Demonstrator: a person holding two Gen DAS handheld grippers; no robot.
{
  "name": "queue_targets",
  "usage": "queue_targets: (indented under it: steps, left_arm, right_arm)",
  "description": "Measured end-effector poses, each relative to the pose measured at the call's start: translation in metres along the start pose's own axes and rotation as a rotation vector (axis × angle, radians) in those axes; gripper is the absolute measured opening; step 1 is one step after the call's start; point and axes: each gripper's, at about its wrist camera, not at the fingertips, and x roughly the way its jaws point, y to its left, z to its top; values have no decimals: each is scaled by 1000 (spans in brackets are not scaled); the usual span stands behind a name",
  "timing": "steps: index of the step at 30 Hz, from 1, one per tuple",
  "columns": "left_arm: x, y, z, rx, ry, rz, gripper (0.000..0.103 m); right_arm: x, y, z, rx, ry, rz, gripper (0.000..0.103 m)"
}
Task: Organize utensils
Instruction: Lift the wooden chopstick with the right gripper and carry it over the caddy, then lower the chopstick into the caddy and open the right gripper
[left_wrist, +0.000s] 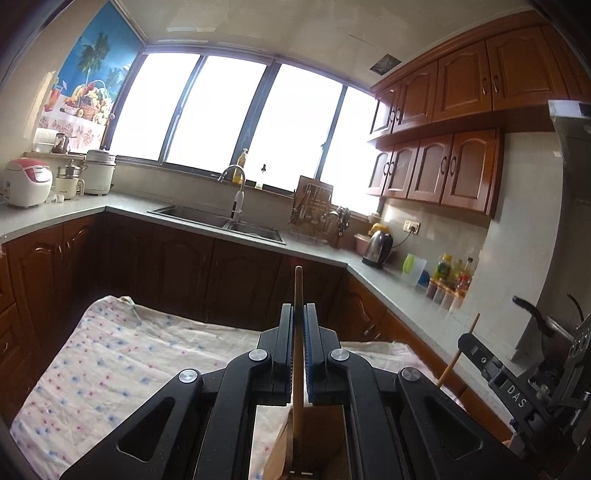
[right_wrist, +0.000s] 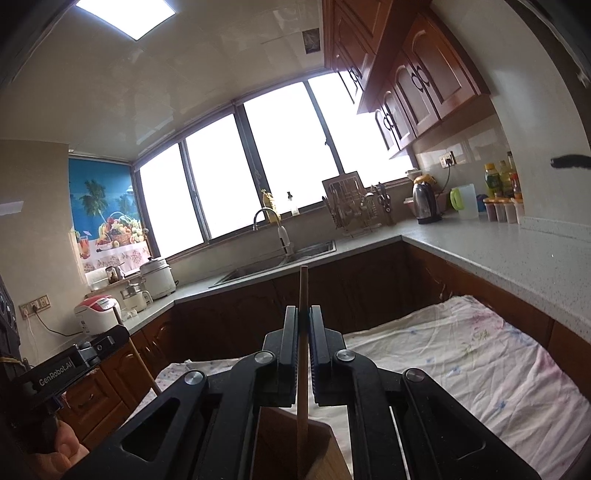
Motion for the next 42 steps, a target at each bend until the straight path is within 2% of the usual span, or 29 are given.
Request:
queue_targets:
  steps: [5,10,15,18,19,20,21,22,23,24,25,26,28,29,30,32,34,42]
  left_arm:
    - [14,-3,-4,10,43,-1,3]
    - [23,-3,12,11,71,-9,3]
    - [6,12,27,9,82,-13,3]
    - [0,19,27,12,93,-15,3]
    - [0,20,28,12,101,-11,6]
    - [-1,22,25,8,113,-7,9]
    - [-3,23,24,1,117,-10,18]
    - [-7,24,25,-6,110,-9,25]
    - [-11,25,27,-11,99,-1,30]
    - [-15,24,28,-14,95,-1,42]
    - [-19,25,29,-20,88,-4,49]
    - [-24,26,30,-20,87,2,53]
    - [-31,26,28,-19,87,17,69]
    - [-38,28,28,-23,83,26,73]
    - [-44,29,28,-28,80,32,79]
    - [-57,31,27,-36,86,39,82]
    - [-70,33,25,-37,107,55,88]
    - [-129,37,19,-70,184,81,93]
  right_arm:
    - [3,-12,-6,28,39,-18,6]
    - [5,-9,-3,23,71,-21,6]
    - [7,-8,-1,23,93,-19,6]
    - [8,-7,0,22,109,-15,11]
    - [8,-7,1,20,117,-13,13]
    - [7,-6,1,20,121,-12,22]
    - [5,-6,2,23,123,-7,29]
    - [3,-7,3,30,123,5,47]
    - [0,-7,4,35,119,11,60]
    - [-4,-7,5,39,113,12,62]
    - [-9,-7,6,41,109,12,64]
    - [-12,-8,7,47,110,15,68]
    - [-21,-10,9,69,116,34,77]
    - [-26,-10,9,74,117,41,82]
    - [-32,-10,9,76,117,46,83]
    - [-43,-9,9,76,120,54,92]
    - [-56,-9,8,83,126,72,97]
    - [-111,-9,-8,98,170,87,97]
